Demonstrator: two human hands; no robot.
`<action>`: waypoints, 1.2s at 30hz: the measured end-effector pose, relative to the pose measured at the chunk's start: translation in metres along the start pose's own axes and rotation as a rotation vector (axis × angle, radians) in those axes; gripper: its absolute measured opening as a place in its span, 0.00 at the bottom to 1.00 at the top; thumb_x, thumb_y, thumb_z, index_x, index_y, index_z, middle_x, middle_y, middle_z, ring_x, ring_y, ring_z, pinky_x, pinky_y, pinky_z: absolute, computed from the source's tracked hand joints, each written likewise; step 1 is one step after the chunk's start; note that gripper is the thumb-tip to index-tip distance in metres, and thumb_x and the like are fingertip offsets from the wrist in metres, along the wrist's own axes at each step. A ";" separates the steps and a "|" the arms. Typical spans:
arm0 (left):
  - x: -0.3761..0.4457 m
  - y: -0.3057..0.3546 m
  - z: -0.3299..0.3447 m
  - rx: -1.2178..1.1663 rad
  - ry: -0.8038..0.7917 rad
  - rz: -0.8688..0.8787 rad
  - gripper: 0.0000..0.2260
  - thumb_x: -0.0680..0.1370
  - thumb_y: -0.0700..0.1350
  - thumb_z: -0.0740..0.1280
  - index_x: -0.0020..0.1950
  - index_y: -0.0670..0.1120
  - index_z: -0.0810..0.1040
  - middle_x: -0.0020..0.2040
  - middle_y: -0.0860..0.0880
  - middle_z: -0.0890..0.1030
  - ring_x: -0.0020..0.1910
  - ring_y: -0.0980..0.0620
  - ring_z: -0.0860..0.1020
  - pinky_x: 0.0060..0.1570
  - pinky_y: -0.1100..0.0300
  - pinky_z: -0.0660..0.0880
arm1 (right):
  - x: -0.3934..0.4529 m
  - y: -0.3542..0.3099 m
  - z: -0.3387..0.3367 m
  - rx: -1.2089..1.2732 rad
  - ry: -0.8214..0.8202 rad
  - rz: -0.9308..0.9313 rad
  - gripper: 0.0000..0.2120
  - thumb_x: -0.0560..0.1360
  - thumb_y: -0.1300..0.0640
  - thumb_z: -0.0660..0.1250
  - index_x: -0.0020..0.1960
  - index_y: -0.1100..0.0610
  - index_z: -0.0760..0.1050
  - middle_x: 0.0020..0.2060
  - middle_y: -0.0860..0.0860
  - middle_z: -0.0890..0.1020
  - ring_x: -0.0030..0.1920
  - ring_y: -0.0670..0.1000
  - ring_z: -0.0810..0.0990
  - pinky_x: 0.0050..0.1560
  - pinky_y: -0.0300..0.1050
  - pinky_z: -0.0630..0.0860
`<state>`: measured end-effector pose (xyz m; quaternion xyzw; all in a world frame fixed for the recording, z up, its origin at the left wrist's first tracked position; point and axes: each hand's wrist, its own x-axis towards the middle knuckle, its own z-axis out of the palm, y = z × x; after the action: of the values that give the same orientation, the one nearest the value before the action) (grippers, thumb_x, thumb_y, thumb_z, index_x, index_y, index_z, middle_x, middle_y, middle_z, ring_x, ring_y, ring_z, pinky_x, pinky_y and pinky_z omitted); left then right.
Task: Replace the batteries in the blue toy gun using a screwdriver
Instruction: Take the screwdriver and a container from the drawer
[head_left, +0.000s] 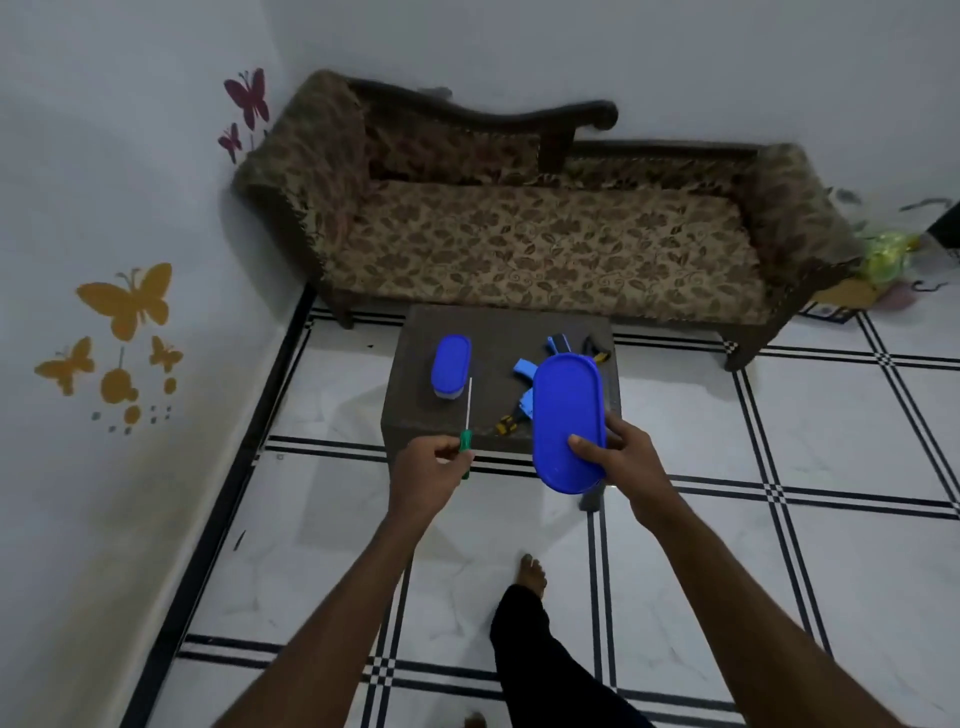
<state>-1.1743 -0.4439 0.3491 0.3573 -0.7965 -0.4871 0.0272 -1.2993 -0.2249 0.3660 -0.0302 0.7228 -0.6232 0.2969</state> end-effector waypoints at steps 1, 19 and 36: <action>0.015 0.003 0.005 0.007 -0.008 -0.012 0.10 0.73 0.50 0.73 0.49 0.46 0.86 0.38 0.52 0.85 0.37 0.55 0.84 0.44 0.52 0.82 | 0.017 -0.002 -0.002 0.003 0.000 0.012 0.19 0.73 0.58 0.74 0.62 0.52 0.76 0.51 0.50 0.85 0.48 0.49 0.85 0.38 0.39 0.80; 0.313 -0.029 0.147 0.194 -0.017 -0.383 0.08 0.72 0.52 0.68 0.40 0.48 0.81 0.35 0.51 0.82 0.39 0.48 0.81 0.38 0.56 0.77 | 0.434 0.025 0.006 -0.325 -0.059 0.230 0.17 0.77 0.63 0.69 0.65 0.66 0.74 0.54 0.58 0.81 0.54 0.57 0.80 0.35 0.29 0.77; 0.405 -0.121 0.265 0.340 0.107 -0.525 0.08 0.75 0.52 0.67 0.48 0.49 0.80 0.43 0.47 0.83 0.46 0.42 0.80 0.41 0.55 0.71 | 0.640 0.122 0.039 -0.416 -0.188 0.233 0.17 0.75 0.65 0.71 0.63 0.66 0.77 0.53 0.57 0.82 0.49 0.52 0.80 0.50 0.47 0.77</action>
<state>-1.5134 -0.5176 -0.0095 0.5753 -0.7444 -0.3178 -0.1177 -1.7672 -0.4969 0.0017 -0.0650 0.8033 -0.4173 0.4198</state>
